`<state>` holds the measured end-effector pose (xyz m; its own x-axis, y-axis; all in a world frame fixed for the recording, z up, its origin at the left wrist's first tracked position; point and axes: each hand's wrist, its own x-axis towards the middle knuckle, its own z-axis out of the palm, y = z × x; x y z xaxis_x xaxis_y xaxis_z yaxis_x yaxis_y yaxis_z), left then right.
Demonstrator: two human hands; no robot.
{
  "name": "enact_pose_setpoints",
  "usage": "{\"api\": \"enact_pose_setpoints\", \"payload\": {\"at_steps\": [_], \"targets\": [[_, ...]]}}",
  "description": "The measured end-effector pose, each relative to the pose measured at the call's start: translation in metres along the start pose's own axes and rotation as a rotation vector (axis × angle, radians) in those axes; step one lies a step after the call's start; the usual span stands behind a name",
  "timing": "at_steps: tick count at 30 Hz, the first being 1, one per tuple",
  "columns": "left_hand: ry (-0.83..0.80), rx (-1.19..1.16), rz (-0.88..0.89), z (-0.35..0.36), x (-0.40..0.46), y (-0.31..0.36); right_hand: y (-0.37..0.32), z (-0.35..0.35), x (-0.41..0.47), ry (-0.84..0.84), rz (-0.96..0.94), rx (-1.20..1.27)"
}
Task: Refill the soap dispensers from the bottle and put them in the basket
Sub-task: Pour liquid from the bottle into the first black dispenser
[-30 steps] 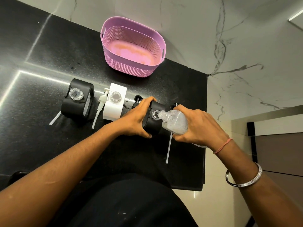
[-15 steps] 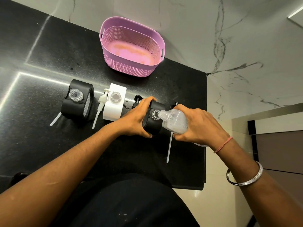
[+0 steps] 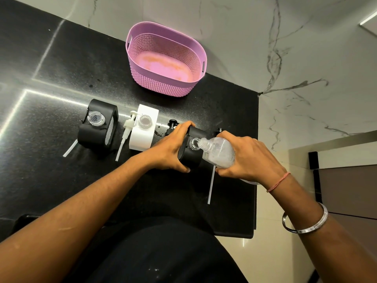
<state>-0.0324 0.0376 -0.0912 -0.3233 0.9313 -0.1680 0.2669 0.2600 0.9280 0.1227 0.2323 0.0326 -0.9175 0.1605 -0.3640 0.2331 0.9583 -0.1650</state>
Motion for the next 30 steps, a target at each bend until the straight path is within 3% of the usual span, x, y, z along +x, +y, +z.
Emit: {"api": "enact_pose_setpoints", "payload": {"at_steps": [30], "targets": [[-0.007,0.014,0.007,0.0015,0.001,-0.0045,-0.0021,-0.0012,0.0002,-0.01,0.015,0.005]]}}
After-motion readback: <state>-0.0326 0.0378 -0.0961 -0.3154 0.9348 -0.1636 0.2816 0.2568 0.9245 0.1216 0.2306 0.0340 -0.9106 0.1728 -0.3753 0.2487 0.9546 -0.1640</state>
